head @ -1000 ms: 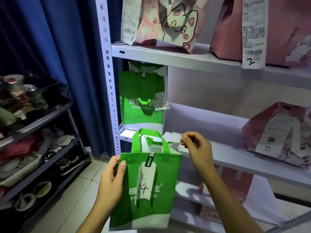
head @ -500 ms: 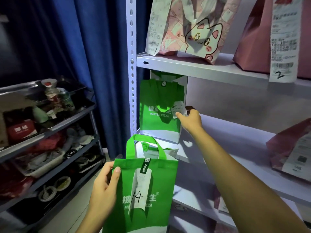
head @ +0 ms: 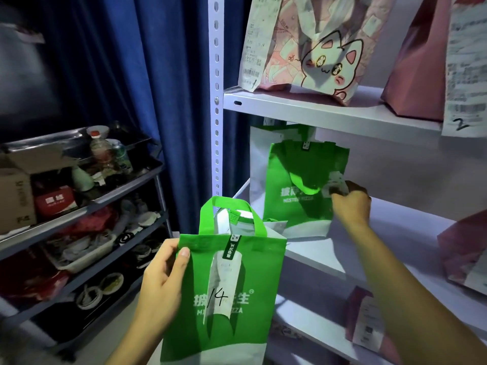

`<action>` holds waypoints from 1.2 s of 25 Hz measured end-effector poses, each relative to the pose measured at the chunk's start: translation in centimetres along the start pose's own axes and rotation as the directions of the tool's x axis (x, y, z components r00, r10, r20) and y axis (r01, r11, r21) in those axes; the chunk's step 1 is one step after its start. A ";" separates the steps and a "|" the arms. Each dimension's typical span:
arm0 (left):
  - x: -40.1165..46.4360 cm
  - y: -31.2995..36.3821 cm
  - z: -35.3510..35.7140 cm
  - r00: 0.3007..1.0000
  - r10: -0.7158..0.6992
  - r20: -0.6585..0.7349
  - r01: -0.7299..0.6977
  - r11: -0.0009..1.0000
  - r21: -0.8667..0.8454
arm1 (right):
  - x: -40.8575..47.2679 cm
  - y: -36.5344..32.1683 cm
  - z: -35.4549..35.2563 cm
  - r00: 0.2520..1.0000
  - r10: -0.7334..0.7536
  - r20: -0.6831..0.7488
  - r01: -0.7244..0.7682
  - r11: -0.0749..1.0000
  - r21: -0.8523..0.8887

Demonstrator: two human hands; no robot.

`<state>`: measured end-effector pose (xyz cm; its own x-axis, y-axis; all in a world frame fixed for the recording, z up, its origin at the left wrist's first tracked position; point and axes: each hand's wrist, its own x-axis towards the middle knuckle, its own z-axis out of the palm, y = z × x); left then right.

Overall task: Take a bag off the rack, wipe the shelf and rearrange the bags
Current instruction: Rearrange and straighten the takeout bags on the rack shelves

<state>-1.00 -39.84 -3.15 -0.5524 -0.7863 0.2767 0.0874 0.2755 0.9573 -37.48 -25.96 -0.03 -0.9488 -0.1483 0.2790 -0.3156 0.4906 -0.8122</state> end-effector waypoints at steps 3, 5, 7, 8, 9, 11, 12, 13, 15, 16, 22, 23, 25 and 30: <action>1.2 1.6 0.7 0.999 0.053 -0.011 -0.054 0.998 -0.034 | 0.0 2.2 -4.1 0.996 0.028 -0.083 -0.030 0.999 -0.023; 2.1 2.7 1.3 0.997 0.074 -0.015 -0.075 0.995 -0.065 | -0.3 3.9 -6.8 0.985 0.054 -0.164 -0.067 0.995 -0.077; 2.9 3.9 1.9 0.995 0.098 -0.019 -0.100 0.991 -0.093 | -1.0 5.5 -9.2 0.975 0.039 -0.218 -0.070 0.988 -0.135; 3.3 4.4 2.2 0.994 0.108 -0.019 -0.110 0.988 -0.110 | -1.4 6.2 -10.2 0.971 0.039 -0.237 -0.077 0.986 -0.151; 3.7 5.0 2.6 0.993 0.119 -0.018 -0.120 0.985 -0.128 | -1.6 6.8 -11.2 0.962 0.064 -0.265 -0.104 0.985 -0.137; 4.4 5.6 3.3 0.990 0.140 -0.020 -0.142 0.978 -0.153 | -2.1 8.0 -12.8 0.938 0.128 -0.323 -0.160 0.984 -0.076; 4.8 5.8 3.8 0.988 0.154 -0.017 -0.155 0.974 -0.163 | -2.5 8.5 -13.8 0.929 0.149 -0.338 -0.175 0.983 -0.049; 5.1 5.9 4.4 0.986 0.165 -0.012 -0.165 0.972 -0.170 | -3.0 8.6 -14.5 0.923 0.168 -0.347 -0.191 0.981 -0.033; 6.0 5.9 5.8 0.984 0.180 -0.001 -0.178 0.970 -0.168 | -3.7 9.0 -15.6 0.913 0.165 -0.372 -0.180 0.984 -0.004; 6.5 5.8 6.5 0.983 0.183 0.002 -0.181 0.970 -0.166 | -3.9 9.4 -15.7 0.916 0.149 -0.373 -0.158 0.987 0.005; 10.0 6.1 9.2 0.982 0.188 0.000 -0.185 0.965 -0.183 | -11.3 12.1 -14.2 0.867 0.285 -0.409 -0.262 0.958 0.111; 10.3 6.3 9.3 0.979 0.204 -0.004 -0.201 0.961 -0.188 | -13.2 10.8 -13.3 0.879 0.263 -0.397 -0.223 0.964 0.146; 10.8 6.7 9.7 0.974 0.227 0.000 -0.223 0.954 -0.200 | -15.6 8.5 -11.0 0.956 0.201 -0.211 -0.152 0.962 0.227; 11.9 5.9 11.2 0.967 0.248 0.052 -0.234 0.953 -0.193 | -15.6 4.1 -5.2 0.974 -0.095 0.204 0.028 0.950 0.311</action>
<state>-16.33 -41.38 4.84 -0.5556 -0.6638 0.5007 0.3725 0.3397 0.8636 -23.87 -17.21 -5.08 -0.8977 -0.3663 0.2448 -0.3312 0.1946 -0.9233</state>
